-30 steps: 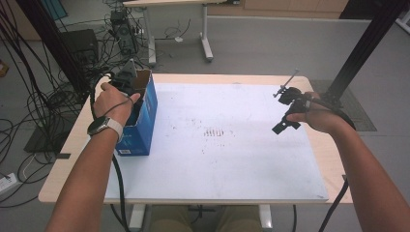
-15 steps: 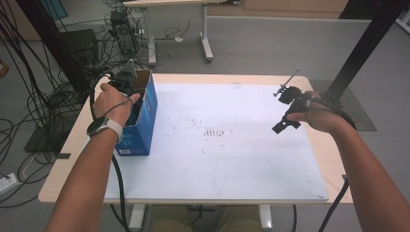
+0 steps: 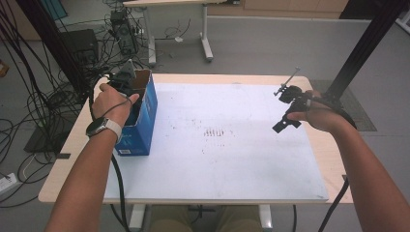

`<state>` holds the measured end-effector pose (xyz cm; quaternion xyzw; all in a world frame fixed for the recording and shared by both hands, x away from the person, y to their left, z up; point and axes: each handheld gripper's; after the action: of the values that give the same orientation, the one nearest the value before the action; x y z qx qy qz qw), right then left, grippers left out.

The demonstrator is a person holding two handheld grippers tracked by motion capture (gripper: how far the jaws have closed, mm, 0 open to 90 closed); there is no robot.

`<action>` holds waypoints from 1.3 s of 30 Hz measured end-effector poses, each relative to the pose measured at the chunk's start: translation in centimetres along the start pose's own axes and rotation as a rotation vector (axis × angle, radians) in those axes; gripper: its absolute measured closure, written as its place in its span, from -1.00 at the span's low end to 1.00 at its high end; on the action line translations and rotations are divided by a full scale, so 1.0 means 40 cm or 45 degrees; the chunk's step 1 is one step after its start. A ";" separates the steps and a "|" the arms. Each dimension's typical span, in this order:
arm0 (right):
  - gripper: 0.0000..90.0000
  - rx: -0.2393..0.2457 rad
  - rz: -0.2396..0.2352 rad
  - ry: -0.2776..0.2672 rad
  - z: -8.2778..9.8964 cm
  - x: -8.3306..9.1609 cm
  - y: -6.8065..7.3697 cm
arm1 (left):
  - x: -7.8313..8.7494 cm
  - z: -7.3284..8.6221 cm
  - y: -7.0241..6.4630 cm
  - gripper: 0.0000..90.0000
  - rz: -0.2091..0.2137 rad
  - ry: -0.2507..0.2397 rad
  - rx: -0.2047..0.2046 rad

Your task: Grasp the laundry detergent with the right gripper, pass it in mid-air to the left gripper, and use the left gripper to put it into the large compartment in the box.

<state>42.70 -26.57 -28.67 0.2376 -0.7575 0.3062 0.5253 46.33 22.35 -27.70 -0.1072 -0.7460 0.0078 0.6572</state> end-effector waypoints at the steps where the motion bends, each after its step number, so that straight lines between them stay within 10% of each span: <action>1: -0.80 0.003 -0.001 -0.001 0.000 -0.001 0.000 | 0.000 0.000 0.000 -0.17 0.000 0.000 0.000; 39: -0.80 -0.005 0.004 -0.004 0.006 0.005 -0.004 | -0.001 0.002 0.000 -0.18 -0.006 0.003 -0.002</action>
<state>42.57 -26.87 -28.53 0.2359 -0.7593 0.3053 0.5240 46.24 22.36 -27.74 -0.1060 -0.7454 0.0056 0.6581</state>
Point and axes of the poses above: each handheld gripper's, and its own axes: x roughly backward along the jaws, z roughly out of its underside, y roughly to its left, and after that the axes turned 14 degrees about z, right-handed
